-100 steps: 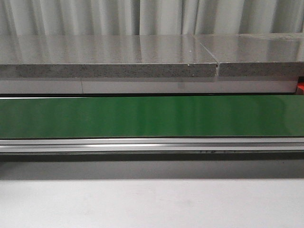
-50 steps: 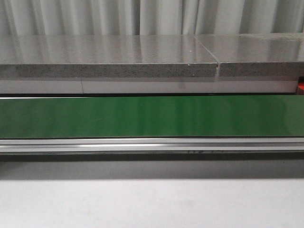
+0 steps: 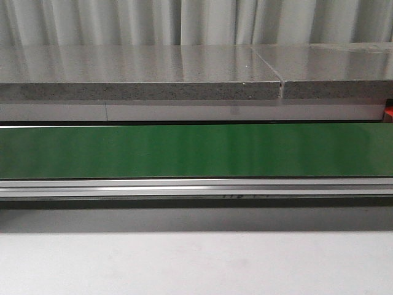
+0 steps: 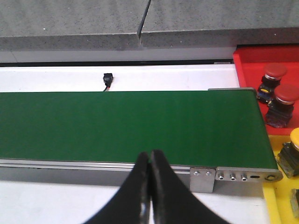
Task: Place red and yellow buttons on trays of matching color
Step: 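Move the left gripper down over a red button in the cluster, then grasp the red push button with the left gripper and lift it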
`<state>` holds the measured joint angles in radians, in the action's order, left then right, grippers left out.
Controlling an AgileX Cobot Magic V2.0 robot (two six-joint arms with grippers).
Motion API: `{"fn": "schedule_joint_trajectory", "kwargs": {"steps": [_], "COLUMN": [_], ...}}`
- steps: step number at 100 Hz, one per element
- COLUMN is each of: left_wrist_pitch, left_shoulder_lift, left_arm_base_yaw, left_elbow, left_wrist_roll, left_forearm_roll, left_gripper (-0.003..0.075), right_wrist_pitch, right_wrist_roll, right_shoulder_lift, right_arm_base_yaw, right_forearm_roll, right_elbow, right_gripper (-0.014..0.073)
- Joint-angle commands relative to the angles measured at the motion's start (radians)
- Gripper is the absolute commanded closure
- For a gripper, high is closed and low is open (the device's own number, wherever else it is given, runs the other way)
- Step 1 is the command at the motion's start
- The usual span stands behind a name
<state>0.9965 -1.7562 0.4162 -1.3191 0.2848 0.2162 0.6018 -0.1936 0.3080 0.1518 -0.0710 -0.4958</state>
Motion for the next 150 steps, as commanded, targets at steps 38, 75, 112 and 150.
{"fn": "schedule_joint_trajectory", "kwargs": {"steps": [38,75,112,150], "left_wrist_pitch": [0.056,0.054,0.032,0.066], "left_shoulder_lift": [-0.103,-0.129,-0.129,0.002], "left_arm_base_yaw": [0.005,0.005,0.005,0.005], "left_elbow": [-0.152,-0.163,-0.163,-0.16], "left_wrist_roll": [0.074,0.074,0.058,-0.128], "left_forearm_roll": [0.019,0.011,0.003,0.003], "left_gripper": [0.0279,0.0357,0.0494,0.0494], "right_wrist_pitch": [-0.071,-0.071,-0.071,-0.071], "right_wrist_roll": [0.007,0.007,0.007,0.007], "right_shoulder_lift": [0.007,0.007,0.007,0.007], "right_arm_base_yaw": [0.0,0.0,0.0,0.0], "right_forearm_roll": [-0.015,-0.015,-0.015,-0.015], "right_elbow": [-0.027,-0.027,-0.027,-0.027], "right_gripper": [0.066,0.066,0.066,0.066]}}
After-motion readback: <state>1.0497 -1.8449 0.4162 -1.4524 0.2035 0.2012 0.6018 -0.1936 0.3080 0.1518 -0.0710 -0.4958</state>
